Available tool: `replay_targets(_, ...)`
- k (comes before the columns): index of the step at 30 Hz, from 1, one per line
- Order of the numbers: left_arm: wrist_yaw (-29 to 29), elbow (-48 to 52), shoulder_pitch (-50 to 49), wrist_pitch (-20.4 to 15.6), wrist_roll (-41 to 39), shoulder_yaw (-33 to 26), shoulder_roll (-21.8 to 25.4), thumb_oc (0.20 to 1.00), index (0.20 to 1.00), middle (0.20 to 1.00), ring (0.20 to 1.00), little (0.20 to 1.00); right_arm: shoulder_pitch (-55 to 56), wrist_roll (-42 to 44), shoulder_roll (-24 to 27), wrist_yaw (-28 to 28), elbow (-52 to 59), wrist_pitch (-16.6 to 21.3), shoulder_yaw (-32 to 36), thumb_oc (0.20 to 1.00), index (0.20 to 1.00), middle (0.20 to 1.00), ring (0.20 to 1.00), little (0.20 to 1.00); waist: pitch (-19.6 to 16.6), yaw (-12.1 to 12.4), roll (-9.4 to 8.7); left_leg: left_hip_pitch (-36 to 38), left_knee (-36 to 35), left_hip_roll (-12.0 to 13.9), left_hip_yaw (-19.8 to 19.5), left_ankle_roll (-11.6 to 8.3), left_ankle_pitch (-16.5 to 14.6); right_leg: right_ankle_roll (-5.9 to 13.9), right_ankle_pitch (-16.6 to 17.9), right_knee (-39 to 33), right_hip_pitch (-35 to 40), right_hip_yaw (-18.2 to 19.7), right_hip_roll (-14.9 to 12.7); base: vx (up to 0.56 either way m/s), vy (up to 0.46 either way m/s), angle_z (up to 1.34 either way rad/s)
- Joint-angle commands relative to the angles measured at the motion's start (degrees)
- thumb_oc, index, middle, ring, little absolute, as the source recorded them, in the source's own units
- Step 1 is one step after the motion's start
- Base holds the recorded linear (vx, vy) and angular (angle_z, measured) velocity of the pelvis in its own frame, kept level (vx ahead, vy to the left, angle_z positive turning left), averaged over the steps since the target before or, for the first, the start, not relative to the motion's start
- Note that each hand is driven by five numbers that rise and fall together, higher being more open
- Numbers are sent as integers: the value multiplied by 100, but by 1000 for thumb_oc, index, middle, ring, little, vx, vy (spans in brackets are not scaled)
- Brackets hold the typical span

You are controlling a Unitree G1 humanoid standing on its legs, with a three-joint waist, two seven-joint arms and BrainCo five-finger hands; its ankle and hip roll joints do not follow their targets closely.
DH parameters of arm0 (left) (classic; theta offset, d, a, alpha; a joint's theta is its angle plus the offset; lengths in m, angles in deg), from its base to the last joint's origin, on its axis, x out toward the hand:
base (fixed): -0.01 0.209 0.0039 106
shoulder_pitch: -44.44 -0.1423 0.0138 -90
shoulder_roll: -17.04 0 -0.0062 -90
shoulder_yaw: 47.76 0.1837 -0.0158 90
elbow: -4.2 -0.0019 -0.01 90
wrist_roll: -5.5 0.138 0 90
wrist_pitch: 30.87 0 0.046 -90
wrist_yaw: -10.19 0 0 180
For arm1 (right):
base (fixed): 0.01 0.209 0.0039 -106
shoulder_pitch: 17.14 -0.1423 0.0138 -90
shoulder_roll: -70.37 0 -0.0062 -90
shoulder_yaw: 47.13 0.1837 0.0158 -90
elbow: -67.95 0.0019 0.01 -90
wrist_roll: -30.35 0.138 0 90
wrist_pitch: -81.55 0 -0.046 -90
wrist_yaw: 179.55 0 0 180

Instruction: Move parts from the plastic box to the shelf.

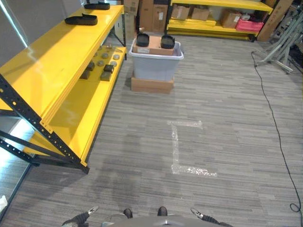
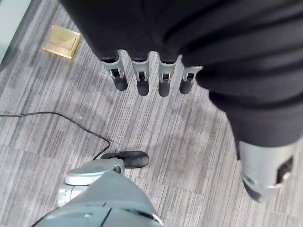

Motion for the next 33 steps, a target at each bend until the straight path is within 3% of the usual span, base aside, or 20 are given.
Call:
replay_targets(1, -225, -323, 221, -110, -40, -142, 89, 1000, 1000, 1000, 1000, 1000, -228, 278, 199, 198, -389, -130, 58, 1000, 1000, 1000, 1000, 1000, -122, -28, 62, -29, -49, -125, -776, 64, -291, 183, -423, 165, 175, 75, 37, 0, 0, 0)
replay_targets(5, -229, -290, 313, 187, -140, -215, 213, 1000, 1000, 1000, 1000, 1000, -137, 173, 261, 178, -396, -63, 204, 1000, 1000, 1000, 1000, 1000, -116, -97, 85, -36, -49, -53, -529, 20, -266, 204, -418, 182, 180, -78, 3, 3, 0, 1)
replay_targets(10, -110, -257, 372, -16, -29, -172, 268, 1000, 1000, 1000, 1000, 1000, -141, 399, 372, 255, -281, 206, 294, 1000, 1000, 1000, 1000, 1000, -109, -154, 71, -40, -49, -48, -476, 11, -286, 214, -414, 160, 178, -65, 12, 8, -2, 2)
replay_targets(19, -76, 39, 341, -585, -17, -36, 120, 1000, 1000, 1000, 1000, 1000, -128, 84, 349, -42, -189, 213, 201, 1000, 1000, 1000, 1000, 1000, -122, -155, 24, -51, -49, -55, -488, 7, -287, 202, -403, 127, 190, -33, 29, 0, 0, 0)
replay_targets(26, -189, 159, 352, -741, 144, 41, 62, 1000, 1000, 1000, 1000, 1000, -177, 125, 264, -67, -127, 419, 70, 1000, 1000, 1000, 1000, 1000, -109, -107, -10, -41, -49, -61, -515, 33, -284, 190, -431, 210, 179, -55, 24, 0, 0, 0)
replay_targets(28, -290, 215, 362, -1236, 70, 71, 23, 1000, 1000, 1000, 1000, 1000, -198, 61, 237, -153, -45, 791, 3, 1000, 1000, 1000, 1000, 1000, -96, -96, -21, -25, -49, -71, -533, 50, -279, 183, -439, 250, 175, -55, 17, 0, 0, 0)
replay_targets(29, -318, 245, 366, -1279, 12, 71, 24, 1000, 1000, 1000, 1000, 1000, -202, 64, 236, -151, -21, 850, -14, 1000, 1000, 1000, 1000, 1000, -92, -94, -22, -22, -49, -72, -535, 52, -280, 183, -437, 249, 177, -54, 14, 33, 32, 2)
replay_targets(30, -353, 467, 384, -1626, -292, 42, 64, 1000, 1000, 1000, 1000, 1000, -216, 209, 244, -168, 142, 1211, -69, 1000, 1000, 1000, 1000, 1000, -71, -81, -27, -12, -49, -79, -543, 62, -279, 184, -422, 248, 184, -50, 3, 0, 0, 0)
replay_targets(33, -102, 1067, 367, -1775, -262, 35, 119, 1000, 1000, 1000, 1000, 1000, -197, 512, 232, -104, 690, 1613, -97, 1000, 1000, 1000, 1000, 1000, -39, -66, -33, 7, -44, -94, -554, 86, -295, 185, -431, 303, 172, -10, -3, 27, 41, 1)
